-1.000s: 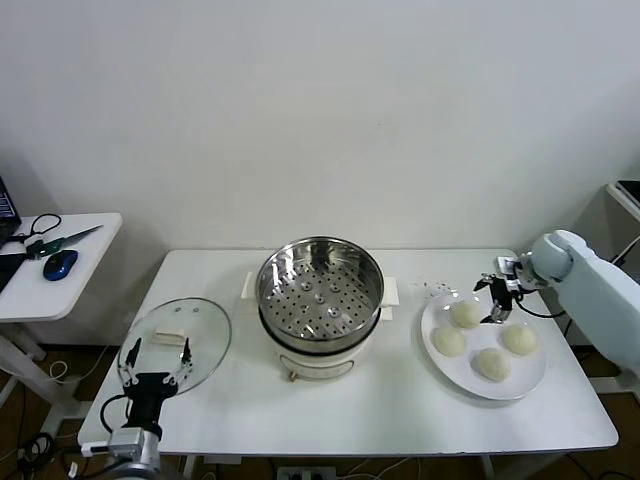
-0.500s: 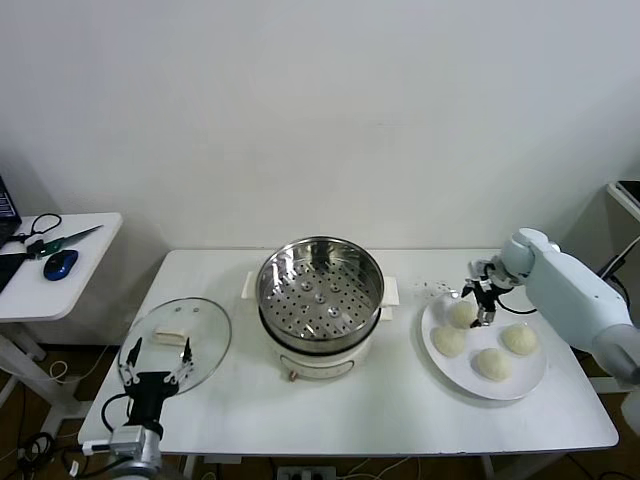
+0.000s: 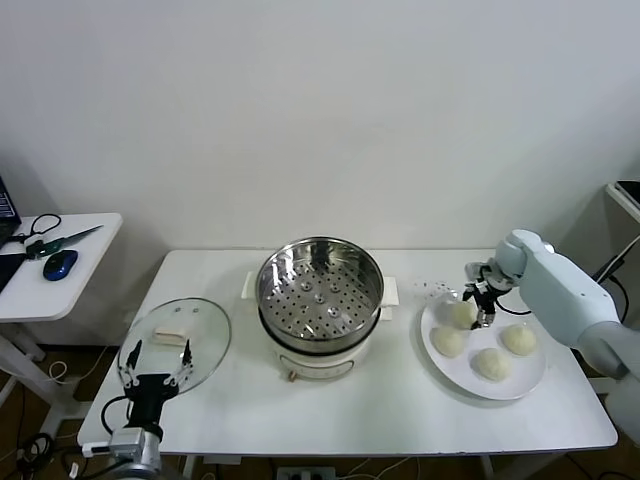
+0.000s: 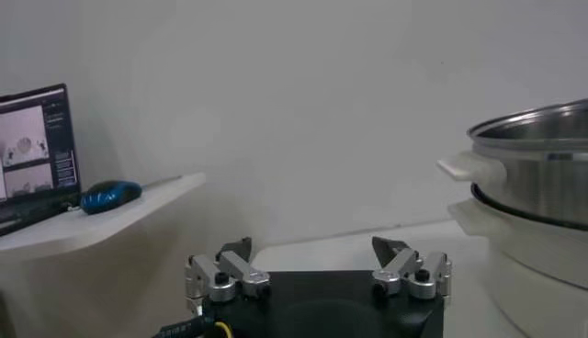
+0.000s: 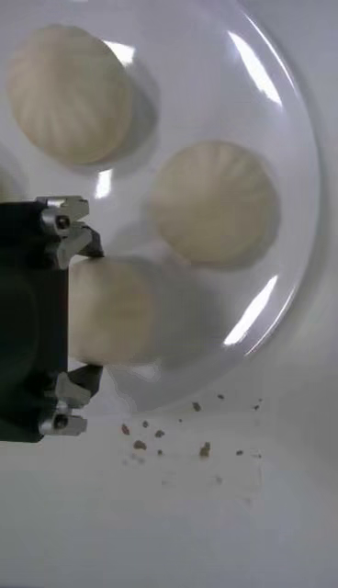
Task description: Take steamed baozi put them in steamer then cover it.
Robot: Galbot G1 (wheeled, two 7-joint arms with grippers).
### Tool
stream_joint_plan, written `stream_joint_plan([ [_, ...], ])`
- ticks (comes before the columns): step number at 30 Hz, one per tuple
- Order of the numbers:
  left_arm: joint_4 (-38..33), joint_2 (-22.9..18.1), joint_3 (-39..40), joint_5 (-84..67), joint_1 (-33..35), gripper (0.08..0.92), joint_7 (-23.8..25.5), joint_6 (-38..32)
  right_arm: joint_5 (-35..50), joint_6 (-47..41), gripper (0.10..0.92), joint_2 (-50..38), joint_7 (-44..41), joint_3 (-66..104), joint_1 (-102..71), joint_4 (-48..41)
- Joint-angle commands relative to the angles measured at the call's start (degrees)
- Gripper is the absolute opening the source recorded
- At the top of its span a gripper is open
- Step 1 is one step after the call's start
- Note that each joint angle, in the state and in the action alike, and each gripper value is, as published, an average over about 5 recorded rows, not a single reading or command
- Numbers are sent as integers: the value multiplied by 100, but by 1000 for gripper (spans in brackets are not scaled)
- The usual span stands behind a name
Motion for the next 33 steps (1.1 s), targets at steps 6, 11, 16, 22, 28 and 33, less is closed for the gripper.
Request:
stream_joint_plan([
  [6,-26,25,27,3,79,823,4,-28,590,90,687,-337,-85,-599,534,695],
  [11,-67,71,45,4,129,823,19,-30,1455,241,687,-525,-234,-1879,1833,1423],
  [16,-111,79,82,7,192,823,29,-42,1936,775,687,-250,-368,-3121,3395,1746],
  [22,-113,77,112,-2,261,823,39,-71,2077,1319,687,377,-453,-3746,4327,2201],
  [28,-103,74,142,3,274,823,56,-60,1885,1753,693,1230,-459,-3792,4355,2576],
  [33,-98,71,151,13,265,823,69,-48,1028,2299,695,1928,-337,-3577,3990,2671],
])
